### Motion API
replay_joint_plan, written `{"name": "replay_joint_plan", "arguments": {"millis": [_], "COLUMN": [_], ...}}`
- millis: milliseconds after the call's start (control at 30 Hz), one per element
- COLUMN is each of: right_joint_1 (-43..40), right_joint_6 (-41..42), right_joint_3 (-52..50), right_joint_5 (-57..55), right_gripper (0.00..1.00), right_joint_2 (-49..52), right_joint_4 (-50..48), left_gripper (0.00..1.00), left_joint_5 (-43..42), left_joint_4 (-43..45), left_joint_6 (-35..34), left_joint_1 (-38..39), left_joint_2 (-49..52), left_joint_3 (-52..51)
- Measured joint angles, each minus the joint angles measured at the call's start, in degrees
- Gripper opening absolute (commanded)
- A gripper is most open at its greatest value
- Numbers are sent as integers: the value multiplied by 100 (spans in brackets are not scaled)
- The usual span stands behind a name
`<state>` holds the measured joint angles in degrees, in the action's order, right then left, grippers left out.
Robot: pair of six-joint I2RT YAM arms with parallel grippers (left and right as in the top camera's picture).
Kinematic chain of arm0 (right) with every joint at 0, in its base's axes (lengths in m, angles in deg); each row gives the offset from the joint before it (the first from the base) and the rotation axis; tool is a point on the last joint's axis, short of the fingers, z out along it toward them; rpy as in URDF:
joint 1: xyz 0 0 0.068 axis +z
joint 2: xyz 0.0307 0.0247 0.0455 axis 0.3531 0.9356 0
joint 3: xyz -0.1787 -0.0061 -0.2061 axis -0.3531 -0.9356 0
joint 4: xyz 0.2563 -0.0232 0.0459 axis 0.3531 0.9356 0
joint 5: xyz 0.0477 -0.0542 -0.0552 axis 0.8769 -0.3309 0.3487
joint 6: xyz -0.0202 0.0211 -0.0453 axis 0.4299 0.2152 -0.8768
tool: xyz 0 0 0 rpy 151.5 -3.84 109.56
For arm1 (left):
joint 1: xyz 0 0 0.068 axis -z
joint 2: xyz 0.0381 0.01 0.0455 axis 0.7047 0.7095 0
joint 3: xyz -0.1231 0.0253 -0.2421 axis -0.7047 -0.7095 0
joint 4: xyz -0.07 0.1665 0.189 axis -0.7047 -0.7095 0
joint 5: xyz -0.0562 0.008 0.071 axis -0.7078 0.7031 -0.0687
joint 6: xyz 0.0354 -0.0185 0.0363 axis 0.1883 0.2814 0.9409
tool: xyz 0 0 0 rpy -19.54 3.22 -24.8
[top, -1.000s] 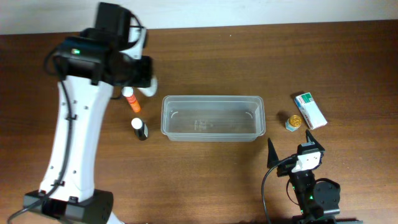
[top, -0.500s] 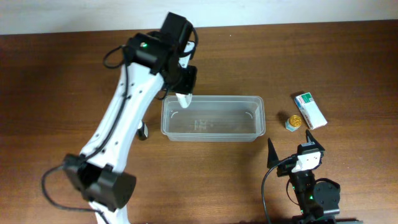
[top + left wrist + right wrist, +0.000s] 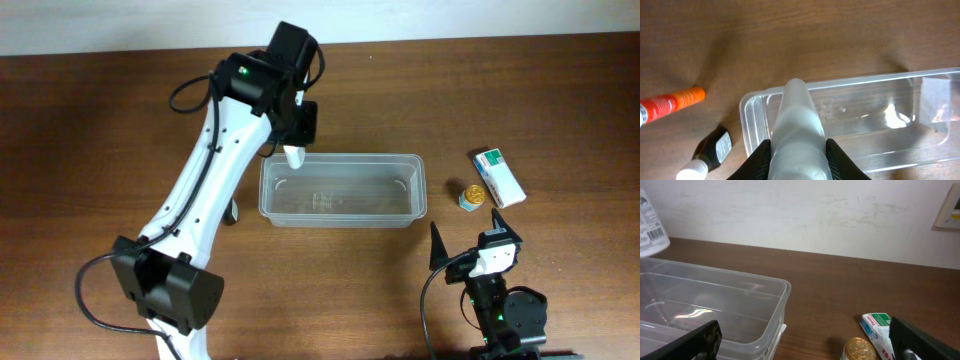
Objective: Pack container
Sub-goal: 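Carry the spray bottle over the container's left end and lower it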
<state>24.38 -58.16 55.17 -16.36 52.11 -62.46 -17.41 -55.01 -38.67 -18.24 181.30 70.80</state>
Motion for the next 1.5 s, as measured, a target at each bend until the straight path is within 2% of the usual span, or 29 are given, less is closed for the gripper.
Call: {"name": "replay_joint_plan", "arguments": {"millis": [300,500,800,1367,1433,1500], "right_joint_1": [0,0,0,0,0,0], "right_joint_6": [-2,0,2,0,2,2], "right_joint_3": [0,0,0,0,0,0], "right_joint_5": [0,0,0,0,0,0], "right_gripper": [98,98,98,98,98,98], "right_joint_2": [0,0,0,0,0,0], "right_joint_4": [0,0,0,0,0,0], "left_gripper": [3,4,4,3,4,9], "left_joint_5": [664,866,898,898,898,896], "left_joint_4": [-4,402,1060,1620,1685,1698], "left_joint_6": [-815,-1088,-1010,-645,-616,-612], "left_joint_1": [302,299,299,221,190,173], "left_joint_2": [0,0,0,0,0,0], "left_joint_3": [-645,-1123,-1775,-2374,-2426,-2430]}}
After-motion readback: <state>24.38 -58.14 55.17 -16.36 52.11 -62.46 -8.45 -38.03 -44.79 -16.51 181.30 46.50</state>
